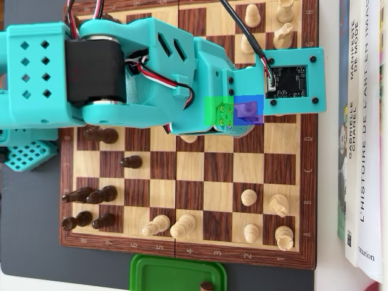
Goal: Play chess
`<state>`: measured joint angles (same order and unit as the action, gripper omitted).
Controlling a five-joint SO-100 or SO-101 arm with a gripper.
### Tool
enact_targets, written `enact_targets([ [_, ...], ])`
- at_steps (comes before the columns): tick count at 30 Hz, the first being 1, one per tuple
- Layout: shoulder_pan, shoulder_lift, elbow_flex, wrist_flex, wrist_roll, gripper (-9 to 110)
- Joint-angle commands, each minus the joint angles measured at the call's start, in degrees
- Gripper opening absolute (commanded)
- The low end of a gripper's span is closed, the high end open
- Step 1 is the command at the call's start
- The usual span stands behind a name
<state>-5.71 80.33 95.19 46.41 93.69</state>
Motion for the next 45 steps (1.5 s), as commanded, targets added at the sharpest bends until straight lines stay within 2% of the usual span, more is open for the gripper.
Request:
enact_targets([
  [1, -0.3, 0.4, -2.7, 0.2, -0.1, 15],
  [32, -0.3, -0.6, -2.8, -0.4, -0.1, 14],
  [38, -0.3, -0.6, -2.8, -0.4, -0.1, 6],
  [45, -0.3, -0.5, -2.8, -0.4, -0.1, 6],
])
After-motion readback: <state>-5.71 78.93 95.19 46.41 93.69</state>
